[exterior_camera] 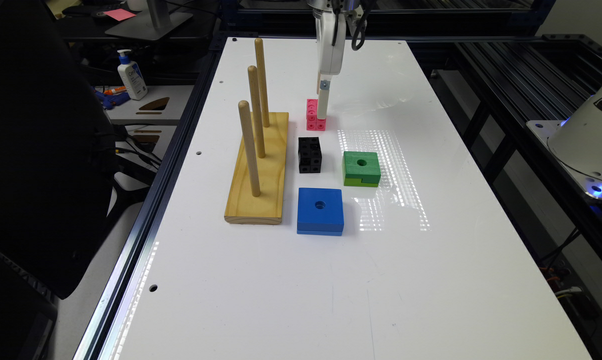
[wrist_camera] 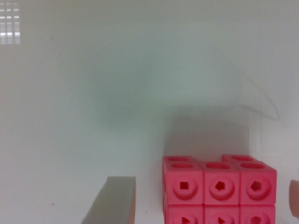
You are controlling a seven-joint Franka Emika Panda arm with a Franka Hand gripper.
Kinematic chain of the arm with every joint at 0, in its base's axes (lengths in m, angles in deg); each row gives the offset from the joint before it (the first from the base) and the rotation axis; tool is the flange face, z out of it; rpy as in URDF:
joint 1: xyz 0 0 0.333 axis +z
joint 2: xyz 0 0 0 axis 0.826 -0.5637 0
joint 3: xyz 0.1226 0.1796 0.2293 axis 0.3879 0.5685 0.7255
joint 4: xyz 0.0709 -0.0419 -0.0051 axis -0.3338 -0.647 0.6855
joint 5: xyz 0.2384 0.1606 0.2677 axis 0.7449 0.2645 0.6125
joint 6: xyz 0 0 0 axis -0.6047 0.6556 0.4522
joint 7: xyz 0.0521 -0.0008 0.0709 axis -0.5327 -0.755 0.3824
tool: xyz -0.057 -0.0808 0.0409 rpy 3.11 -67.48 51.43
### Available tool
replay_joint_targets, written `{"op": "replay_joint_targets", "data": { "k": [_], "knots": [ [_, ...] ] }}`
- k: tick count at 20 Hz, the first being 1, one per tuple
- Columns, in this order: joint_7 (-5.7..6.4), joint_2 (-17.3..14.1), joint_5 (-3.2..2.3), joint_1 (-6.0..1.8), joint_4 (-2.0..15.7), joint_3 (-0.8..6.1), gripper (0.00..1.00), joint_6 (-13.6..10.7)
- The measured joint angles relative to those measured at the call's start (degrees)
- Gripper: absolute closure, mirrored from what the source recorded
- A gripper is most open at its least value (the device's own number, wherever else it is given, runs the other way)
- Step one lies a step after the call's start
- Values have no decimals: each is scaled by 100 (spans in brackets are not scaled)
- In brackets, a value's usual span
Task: Pick up pink block.
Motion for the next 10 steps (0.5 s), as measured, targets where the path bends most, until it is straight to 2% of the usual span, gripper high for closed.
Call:
{"op": "replay_joint_targets", "data": {
  "k": [5,10],
  "knots": [
    [0,-92,0,3,48,35,0,19],
    [0,-284,0,3,187,46,0,31]
  ]
}}
